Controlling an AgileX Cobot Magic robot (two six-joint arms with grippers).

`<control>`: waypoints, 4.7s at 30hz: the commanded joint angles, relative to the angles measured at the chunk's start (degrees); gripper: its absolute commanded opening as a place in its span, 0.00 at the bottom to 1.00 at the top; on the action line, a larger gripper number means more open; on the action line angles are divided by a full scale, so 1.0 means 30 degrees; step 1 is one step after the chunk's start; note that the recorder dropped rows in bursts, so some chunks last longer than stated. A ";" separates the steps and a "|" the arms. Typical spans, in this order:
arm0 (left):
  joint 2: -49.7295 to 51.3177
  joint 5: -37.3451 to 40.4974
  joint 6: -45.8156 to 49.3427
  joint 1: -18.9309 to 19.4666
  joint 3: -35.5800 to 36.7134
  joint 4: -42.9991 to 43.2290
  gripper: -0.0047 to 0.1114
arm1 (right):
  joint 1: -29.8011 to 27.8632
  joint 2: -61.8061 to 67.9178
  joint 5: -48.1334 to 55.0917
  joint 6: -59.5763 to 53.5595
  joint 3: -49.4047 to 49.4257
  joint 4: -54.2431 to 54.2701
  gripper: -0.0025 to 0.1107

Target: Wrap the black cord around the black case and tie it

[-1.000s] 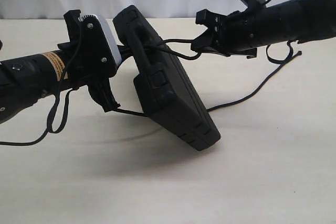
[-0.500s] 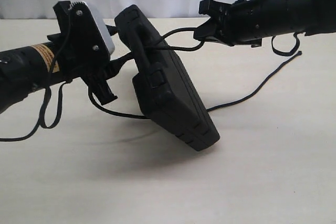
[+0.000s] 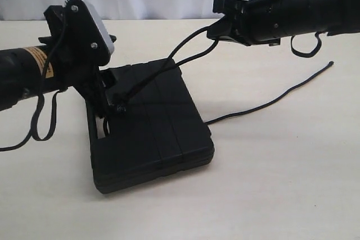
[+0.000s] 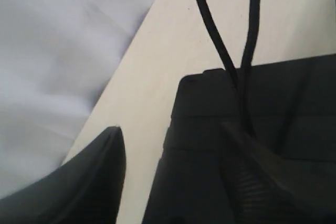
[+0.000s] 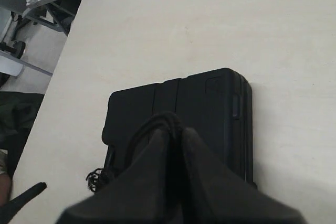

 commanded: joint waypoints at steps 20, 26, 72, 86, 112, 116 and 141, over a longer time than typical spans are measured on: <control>0.3529 -0.0472 -0.2522 -0.0671 -0.0121 0.0675 0.29 | 0.0021 -0.0171 0.0334 -0.1171 -0.0068 0.0063 0.06; 0.3529 -0.0768 -0.2522 -0.1209 -0.0121 0.1947 0.29 | 0.0021 -0.0171 0.0370 -0.1171 -0.0068 -0.0015 0.06; 0.6533 -0.5525 -0.0535 -0.0655 -0.0121 -0.2745 0.04 | -0.2974 -0.2347 0.0120 0.5683 -0.0068 -0.7556 0.57; 0.6533 -0.6375 -0.0535 -0.0655 -0.0121 -0.2681 0.04 | -0.2888 0.4473 0.4421 2.2938 -0.4819 -2.8116 0.57; 0.6533 -0.8370 -0.6056 -0.0655 -0.0121 -0.3270 0.04 | -0.4643 1.0258 0.0126 2.5256 -0.7859 -2.6341 0.52; 0.6533 -0.8497 -0.6661 -0.0655 -0.0121 -0.3270 0.04 | -0.4643 1.0148 -0.0374 2.4723 -0.7859 -2.5850 0.17; 0.6533 -1.0556 -1.9364 0.3535 -0.0121 0.6134 0.04 | 0.1036 -0.0010 -1.3574 0.0135 0.5893 -1.1045 0.06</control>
